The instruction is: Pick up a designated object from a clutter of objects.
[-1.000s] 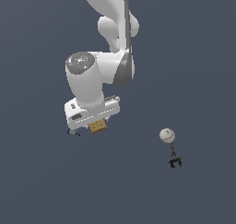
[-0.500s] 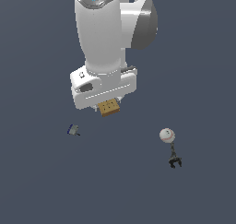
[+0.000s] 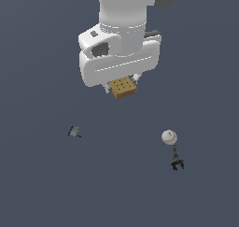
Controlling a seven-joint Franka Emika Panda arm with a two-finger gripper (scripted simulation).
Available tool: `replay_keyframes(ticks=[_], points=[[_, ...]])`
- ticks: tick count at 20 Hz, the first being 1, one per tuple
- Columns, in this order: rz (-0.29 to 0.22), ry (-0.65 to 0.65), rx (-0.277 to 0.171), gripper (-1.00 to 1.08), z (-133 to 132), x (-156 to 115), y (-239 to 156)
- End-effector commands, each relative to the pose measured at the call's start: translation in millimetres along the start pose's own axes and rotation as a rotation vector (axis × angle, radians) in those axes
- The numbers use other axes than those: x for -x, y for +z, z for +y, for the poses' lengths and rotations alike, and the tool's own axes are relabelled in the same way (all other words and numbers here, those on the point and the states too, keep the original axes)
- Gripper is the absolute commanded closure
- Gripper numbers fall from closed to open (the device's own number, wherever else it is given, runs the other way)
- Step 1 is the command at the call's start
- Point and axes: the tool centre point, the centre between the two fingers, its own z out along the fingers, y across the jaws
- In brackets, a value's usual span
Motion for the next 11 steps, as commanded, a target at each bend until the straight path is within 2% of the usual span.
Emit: replay_keyframes(ticks=[1, 11], points=[[-0.001, 0.001, 0.000, 1.08, -6, -3, -15], [0.000, 0.000, -0.002, 1.08, -16, -9, -39]])
